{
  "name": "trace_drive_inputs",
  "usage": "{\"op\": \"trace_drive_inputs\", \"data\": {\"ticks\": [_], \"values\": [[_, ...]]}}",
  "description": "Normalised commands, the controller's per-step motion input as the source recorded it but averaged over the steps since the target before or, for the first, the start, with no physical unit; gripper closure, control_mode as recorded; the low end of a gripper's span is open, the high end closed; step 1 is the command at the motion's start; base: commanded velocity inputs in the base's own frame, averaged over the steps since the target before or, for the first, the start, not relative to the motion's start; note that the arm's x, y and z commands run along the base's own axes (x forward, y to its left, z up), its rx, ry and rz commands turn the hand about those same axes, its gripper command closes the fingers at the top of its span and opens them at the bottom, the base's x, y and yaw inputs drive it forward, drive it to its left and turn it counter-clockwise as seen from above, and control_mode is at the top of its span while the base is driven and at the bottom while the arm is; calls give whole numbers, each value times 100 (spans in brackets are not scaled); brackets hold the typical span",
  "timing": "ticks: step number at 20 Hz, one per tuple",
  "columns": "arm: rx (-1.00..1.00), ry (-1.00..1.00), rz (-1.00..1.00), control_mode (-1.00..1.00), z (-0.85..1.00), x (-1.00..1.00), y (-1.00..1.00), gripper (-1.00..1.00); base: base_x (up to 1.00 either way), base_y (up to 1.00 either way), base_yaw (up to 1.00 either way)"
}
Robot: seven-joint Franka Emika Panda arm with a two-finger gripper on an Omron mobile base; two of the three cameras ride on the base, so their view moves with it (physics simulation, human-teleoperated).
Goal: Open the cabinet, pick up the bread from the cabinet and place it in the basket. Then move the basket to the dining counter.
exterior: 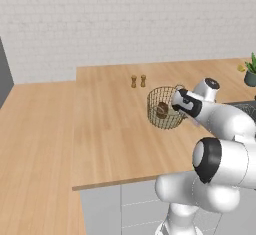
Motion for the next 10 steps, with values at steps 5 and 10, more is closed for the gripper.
{"op": "trace_drive_inputs", "data": {"ticks": [5, 10], "values": [[0, 0, 2, -100, -33, 3, -15, 100, 0, 0, 0], [0, 0, 1, -100, -33, 7, -11, 100, 0, 0, 0]]}}
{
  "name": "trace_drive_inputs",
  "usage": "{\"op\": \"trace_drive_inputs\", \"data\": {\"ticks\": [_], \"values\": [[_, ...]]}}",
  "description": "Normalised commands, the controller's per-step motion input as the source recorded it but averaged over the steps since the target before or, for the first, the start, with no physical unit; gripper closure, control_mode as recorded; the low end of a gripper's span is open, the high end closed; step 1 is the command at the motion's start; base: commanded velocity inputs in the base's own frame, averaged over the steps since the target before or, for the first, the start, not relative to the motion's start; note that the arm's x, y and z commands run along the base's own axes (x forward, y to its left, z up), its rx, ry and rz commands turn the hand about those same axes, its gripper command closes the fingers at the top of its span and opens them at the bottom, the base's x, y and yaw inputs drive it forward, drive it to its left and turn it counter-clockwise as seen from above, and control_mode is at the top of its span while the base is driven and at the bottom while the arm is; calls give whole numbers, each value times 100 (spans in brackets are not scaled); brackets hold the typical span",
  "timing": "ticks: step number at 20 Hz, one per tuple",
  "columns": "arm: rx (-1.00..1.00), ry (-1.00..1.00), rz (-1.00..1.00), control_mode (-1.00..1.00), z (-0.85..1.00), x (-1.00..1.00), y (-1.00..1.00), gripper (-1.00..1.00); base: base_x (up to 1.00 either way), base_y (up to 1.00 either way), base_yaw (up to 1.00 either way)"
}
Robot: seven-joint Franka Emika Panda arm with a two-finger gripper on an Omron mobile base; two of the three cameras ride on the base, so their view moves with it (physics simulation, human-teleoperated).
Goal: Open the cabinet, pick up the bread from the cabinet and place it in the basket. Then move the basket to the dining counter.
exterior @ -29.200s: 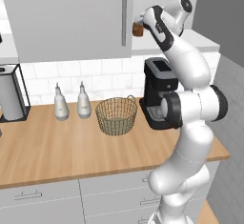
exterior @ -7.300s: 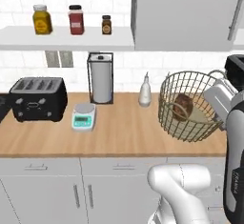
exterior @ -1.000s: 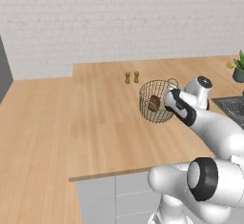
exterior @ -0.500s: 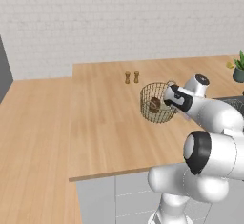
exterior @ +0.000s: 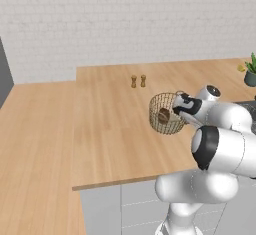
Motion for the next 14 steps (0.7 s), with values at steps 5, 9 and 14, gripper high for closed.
{"op": "trace_drive_inputs", "data": {"ticks": [5, 9, 14], "values": [[0, 0, 0, -100, -29, 1, -11, 100, 0, 0, 0], [0, 0, 0, -100, -26, 0, -7, 100, 0, 0, 0], [0, 0, 0, -100, -24, 0, -4, 100, 0, 0, 0]]}}
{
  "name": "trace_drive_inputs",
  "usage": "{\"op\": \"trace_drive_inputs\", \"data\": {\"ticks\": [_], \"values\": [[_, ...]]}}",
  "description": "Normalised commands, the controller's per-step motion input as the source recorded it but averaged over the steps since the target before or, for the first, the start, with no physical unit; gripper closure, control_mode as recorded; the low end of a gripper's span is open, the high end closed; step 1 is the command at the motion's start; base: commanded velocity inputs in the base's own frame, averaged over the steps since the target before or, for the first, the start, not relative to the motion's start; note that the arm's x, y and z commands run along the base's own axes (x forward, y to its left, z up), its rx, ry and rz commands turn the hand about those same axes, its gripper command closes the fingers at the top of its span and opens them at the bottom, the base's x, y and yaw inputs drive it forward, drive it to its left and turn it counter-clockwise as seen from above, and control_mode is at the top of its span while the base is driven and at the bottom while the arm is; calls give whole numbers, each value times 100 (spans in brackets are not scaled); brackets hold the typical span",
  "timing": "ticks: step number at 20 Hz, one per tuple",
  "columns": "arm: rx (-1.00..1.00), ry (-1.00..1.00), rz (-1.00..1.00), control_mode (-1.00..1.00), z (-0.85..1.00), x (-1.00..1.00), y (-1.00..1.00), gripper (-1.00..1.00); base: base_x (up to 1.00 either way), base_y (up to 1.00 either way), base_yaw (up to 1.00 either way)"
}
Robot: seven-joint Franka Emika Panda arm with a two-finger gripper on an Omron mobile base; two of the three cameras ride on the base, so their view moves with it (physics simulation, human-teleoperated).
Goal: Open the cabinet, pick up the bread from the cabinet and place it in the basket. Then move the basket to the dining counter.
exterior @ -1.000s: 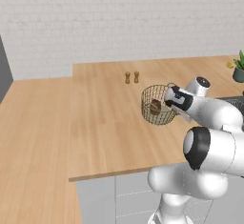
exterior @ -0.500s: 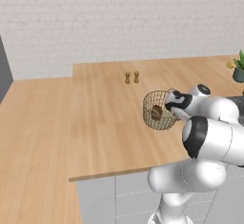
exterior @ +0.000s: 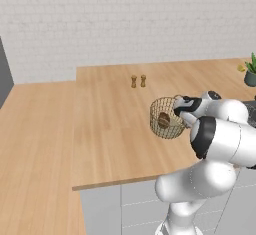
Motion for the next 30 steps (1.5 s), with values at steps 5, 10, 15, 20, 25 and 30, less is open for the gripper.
{"op": "trace_drive_inputs", "data": {"ticks": [5, 10, 15, 20, 25, 30], "values": [[0, -1, 0, -100, -5, 0, 0, -100, 0, 0, 0], [0, -5, 0, -100, 45, -15, 0, -100, 0, 0, 0], [0, -15, 3, -100, 50, -48, 0, -100, 0, 0, 0], [0, -24, 7, -100, 58, -66, 14, -100, 0, 0, 0], [2, -20, 12, -100, 76, -72, 29, -100, 0, 0, 0], [1, -7, 12, -100, 66, -82, 49, -100, 0, 0, 0]]}}
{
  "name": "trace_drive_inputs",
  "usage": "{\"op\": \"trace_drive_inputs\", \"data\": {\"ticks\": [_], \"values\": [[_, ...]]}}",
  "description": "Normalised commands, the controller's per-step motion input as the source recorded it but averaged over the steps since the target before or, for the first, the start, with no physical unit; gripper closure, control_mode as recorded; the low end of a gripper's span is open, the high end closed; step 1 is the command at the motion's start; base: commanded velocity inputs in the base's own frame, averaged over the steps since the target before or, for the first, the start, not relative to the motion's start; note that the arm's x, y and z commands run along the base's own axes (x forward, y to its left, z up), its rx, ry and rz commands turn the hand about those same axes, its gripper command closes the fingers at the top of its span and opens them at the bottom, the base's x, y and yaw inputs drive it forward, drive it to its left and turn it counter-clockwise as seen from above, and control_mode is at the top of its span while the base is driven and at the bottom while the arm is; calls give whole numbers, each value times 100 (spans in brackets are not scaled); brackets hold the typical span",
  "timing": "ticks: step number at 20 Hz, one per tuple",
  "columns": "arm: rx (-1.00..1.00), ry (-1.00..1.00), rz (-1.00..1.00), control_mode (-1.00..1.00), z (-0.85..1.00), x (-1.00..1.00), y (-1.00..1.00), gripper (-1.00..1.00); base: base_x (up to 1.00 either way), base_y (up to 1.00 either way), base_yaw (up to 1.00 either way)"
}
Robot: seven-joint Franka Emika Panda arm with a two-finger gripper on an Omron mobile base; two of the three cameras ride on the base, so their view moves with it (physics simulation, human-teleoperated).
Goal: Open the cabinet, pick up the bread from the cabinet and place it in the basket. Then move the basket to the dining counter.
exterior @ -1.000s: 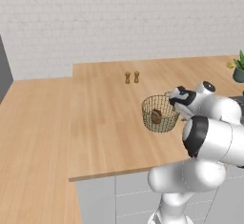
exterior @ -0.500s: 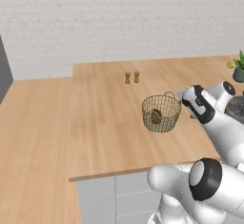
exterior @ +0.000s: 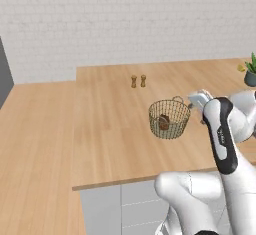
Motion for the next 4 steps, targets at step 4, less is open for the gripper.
{"op": "trace_drive_inputs", "data": {"ticks": [4], "values": [[0, -3, 10, -100, 59, -100, 4, -100, 0, 0, 0]]}}
